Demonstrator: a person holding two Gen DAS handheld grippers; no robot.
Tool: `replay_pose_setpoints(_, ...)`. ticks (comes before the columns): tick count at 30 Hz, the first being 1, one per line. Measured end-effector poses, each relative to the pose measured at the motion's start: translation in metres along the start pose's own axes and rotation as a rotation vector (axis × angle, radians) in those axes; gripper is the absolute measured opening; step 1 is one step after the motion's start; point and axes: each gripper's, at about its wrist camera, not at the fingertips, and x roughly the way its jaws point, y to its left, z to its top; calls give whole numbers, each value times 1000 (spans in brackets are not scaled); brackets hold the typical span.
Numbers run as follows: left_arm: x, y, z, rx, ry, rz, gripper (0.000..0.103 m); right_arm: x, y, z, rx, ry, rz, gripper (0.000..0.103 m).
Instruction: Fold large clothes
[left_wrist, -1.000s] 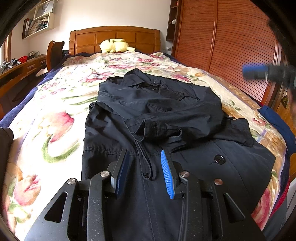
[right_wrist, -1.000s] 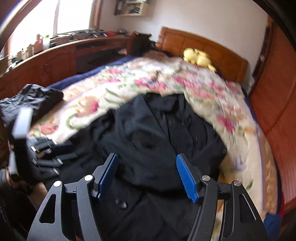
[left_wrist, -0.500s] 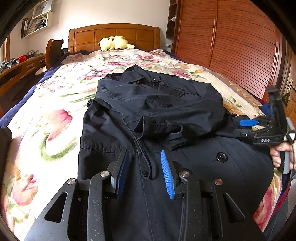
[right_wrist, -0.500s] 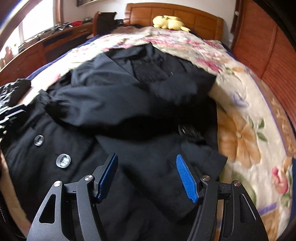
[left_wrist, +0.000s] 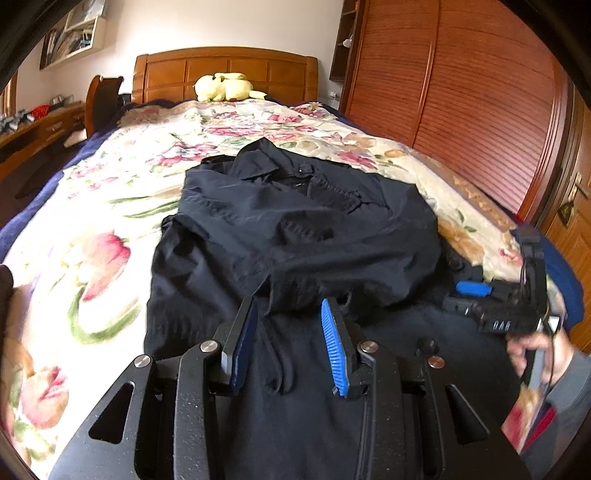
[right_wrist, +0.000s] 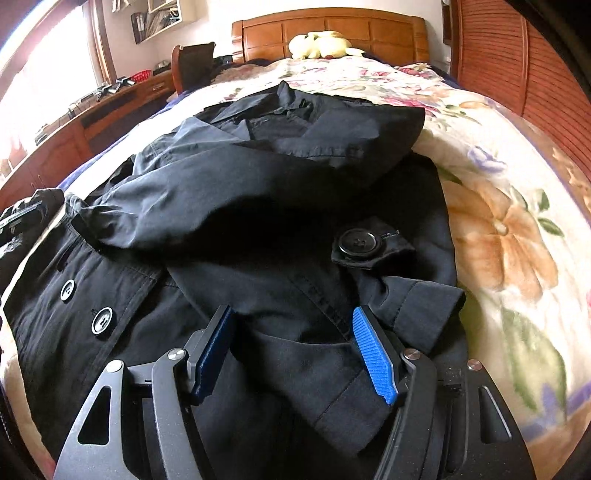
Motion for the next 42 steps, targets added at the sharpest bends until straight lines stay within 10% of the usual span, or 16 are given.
replay_pose_setpoints(13, 56, -10, 7, 10, 160, 91, 41, -7, -6, -7, 11, -18, 19, 68)
replay_pose_setpoints(19, 50, -20, 4, 94, 167, 97, 9, -7, -6, -7, 12, -18, 20, 68)
replay_pose_setpoints(31, -51, -19, 48, 164, -87, 270, 5, -7, -6, -7, 12, -18, 19, 68)
replay_pose_setpoints(42, -59, -29, -22, 209, 48, 252, 5, -7, -6, -7, 12, -18, 19, 68)
